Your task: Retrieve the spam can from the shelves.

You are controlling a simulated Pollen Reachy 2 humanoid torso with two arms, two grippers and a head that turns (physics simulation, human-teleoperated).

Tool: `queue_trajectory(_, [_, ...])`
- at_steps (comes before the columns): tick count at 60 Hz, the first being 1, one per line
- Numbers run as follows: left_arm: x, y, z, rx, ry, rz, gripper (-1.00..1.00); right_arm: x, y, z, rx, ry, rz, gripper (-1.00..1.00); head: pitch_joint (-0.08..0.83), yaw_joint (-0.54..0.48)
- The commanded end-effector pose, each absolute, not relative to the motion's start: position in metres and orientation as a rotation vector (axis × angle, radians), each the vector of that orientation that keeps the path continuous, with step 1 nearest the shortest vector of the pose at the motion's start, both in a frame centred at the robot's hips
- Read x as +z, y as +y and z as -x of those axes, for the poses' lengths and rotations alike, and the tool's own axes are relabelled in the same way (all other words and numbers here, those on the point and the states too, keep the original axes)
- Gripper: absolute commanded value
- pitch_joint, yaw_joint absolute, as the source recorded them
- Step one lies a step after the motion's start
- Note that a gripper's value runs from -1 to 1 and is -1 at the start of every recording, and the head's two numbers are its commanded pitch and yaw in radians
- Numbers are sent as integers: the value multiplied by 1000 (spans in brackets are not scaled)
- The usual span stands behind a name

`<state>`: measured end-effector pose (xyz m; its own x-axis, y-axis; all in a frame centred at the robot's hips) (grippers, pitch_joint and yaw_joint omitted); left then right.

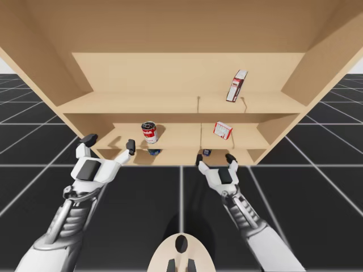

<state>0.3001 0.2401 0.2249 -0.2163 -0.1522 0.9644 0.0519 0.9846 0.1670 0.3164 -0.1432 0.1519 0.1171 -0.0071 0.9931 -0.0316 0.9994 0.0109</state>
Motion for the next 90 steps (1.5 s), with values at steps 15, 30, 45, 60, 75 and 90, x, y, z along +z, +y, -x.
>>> queue_trajectory(15, [224, 235, -296, -193, -1773, -75, -1000, 130, -90, -372, -124, -1349, -118, -1000, 581, -193])
queue_trajectory(30, [224, 233, -293, -193, -1771, -76, -1000, 115, -75, -394, -110, -1295, -117, -1000, 583, -183])
queue_trajectory(45, [224, 233, -294, -198, -1770, -74, -1000, 110, -67, -400, -57, -1227, -119, -1000, 582, -180])
queue_trajectory(60, [223, 231, -294, -205, -1766, -74, -1000, 104, -69, -392, -44, -1155, -130, 1000, 581, -184])
queue_trajectory(75, [222, 229, -294, -209, -1763, -75, -1000, 108, -76, -387, -41, -1184, -120, 1000, 584, -187])
queue_trajectory(90, [222, 228, -293, -208, -1768, -73, -1000, 140, -86, -365, -20, -1393, -82, 1000, 585, -194])
